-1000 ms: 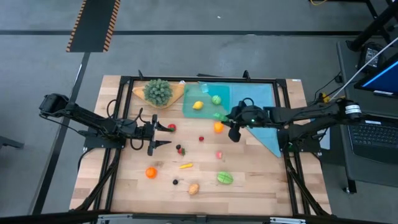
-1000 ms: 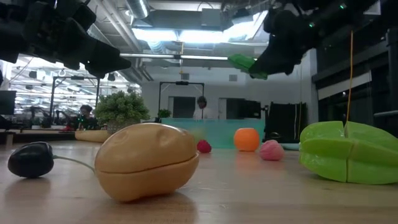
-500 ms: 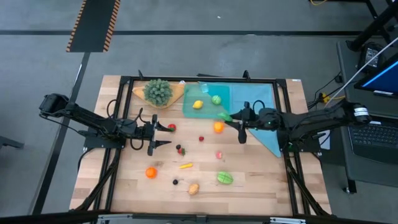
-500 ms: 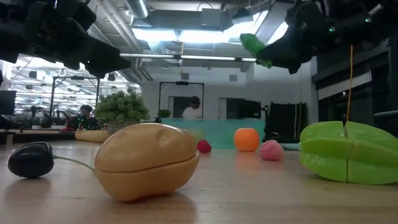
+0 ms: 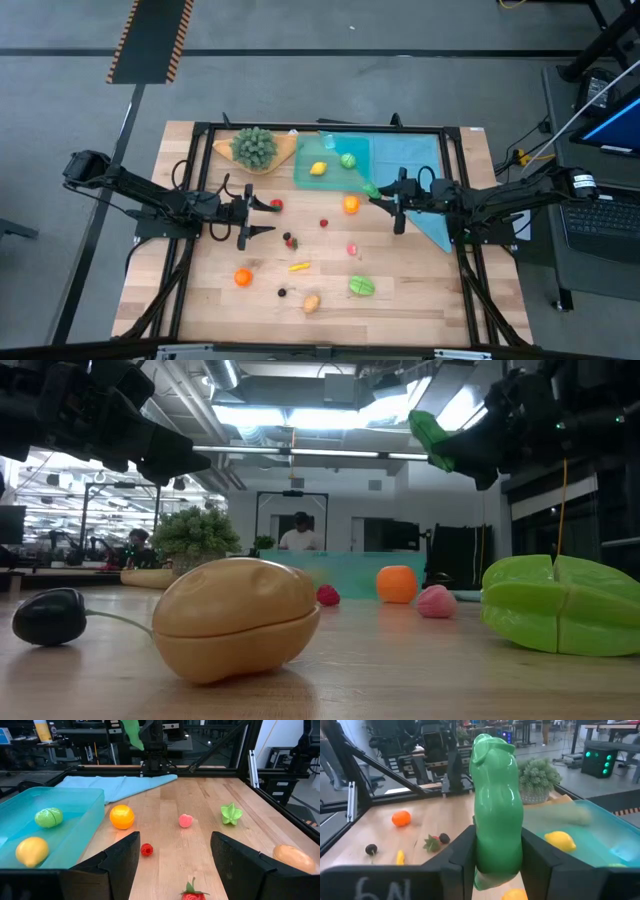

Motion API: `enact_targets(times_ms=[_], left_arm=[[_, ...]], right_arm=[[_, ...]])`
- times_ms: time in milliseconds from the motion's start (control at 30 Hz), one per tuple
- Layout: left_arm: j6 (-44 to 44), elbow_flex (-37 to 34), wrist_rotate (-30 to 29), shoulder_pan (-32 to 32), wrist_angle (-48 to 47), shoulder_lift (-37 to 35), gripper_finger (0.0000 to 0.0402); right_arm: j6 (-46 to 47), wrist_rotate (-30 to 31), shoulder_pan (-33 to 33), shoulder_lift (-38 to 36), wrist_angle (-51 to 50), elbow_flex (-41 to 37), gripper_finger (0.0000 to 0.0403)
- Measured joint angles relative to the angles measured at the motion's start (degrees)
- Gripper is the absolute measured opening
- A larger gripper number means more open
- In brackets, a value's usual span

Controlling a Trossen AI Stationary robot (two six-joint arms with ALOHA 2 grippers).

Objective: Pick and placing Produce into tupperware
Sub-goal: Put the snap peas into the blue bin

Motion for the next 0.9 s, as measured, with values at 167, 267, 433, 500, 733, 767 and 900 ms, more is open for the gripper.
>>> enact_targets(times_ms=[167, 267, 433, 500, 733, 767, 900], left_arm=[[0.00, 0.00, 0.00, 0.00, -0.02, 0.00, 0.0237], [-1.24, 0.00, 0.00, -0.02, -0.02, 0.00, 0.0237], [-1.05, 0.00, -0.02, 0.06, -0.01, 0.00, 0.0237], [-1.02, 0.00, -0.02, 0.09, -0.02, 0.00, 0.0237], [-0.90, 0.00, -0.04, 0.09, -0.02, 0.00, 0.0237], [-0.90, 0.00, -0.04, 0.09, -0.02, 0.00, 0.0237], [-0.88, 0.00, -0.04, 0.09, -0.02, 0.00, 0.0237]], right_arm=[[0.35, 0.00, 0.00, 0.02, 1.39, -0.50, 0.0119], [-0.77, 0.02, 0.00, 0.04, 1.42, -0.50, 0.0118], [-0.77, 3.77, -0.64, 0.04, 1.62, -0.50, 0.0118], [-0.82, 7.80, -0.96, 0.04, 1.49, -0.50, 0.0118], [-1.35, 16.32, -3.08, 0.07, 0.63, -0.50, 0.0118], [-1.39, 16.96, -3.38, 0.07, 0.63, -0.50, 0.0118], [-1.11, 17.70, -4.30, 0.07, 0.66, -0.50, 0.0118]])
